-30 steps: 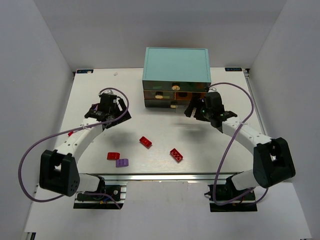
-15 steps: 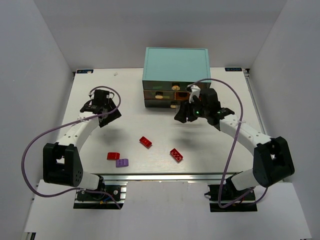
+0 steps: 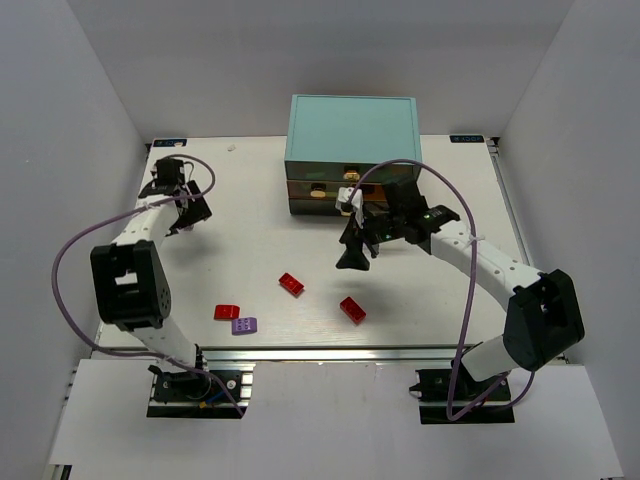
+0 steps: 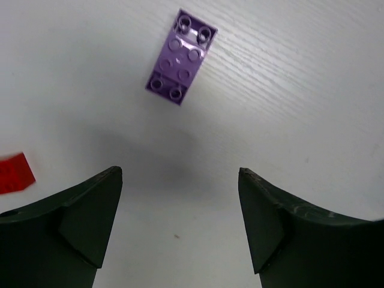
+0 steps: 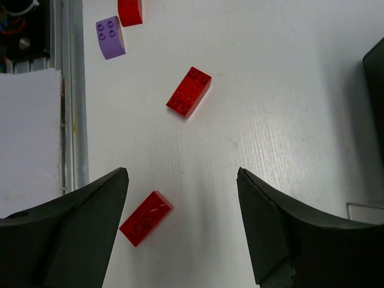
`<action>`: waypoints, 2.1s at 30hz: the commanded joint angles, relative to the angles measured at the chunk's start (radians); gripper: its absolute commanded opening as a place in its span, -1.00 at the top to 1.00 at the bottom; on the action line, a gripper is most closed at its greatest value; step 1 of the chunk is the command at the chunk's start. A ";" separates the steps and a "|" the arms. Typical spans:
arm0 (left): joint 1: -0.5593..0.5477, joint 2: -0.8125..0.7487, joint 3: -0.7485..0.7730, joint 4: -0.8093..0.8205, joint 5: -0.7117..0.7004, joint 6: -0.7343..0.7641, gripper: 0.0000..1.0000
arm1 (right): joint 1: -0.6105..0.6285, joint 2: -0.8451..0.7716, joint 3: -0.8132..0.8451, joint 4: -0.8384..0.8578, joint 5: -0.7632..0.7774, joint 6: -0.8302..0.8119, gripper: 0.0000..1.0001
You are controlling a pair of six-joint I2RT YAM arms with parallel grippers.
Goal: Sort the legos into containers by color
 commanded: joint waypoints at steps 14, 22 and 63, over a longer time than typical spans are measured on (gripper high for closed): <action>0.082 0.356 0.318 0.010 0.087 0.285 -0.67 | -0.007 -0.021 0.058 -0.049 -0.049 -0.273 -0.63; 0.082 0.445 0.375 0.010 0.116 0.276 -0.50 | -0.008 0.008 0.102 -0.060 -0.027 -0.278 -0.64; -0.638 -0.020 0.252 0.443 0.797 0.124 0.88 | -0.260 -0.191 0.207 0.359 0.491 0.474 1.00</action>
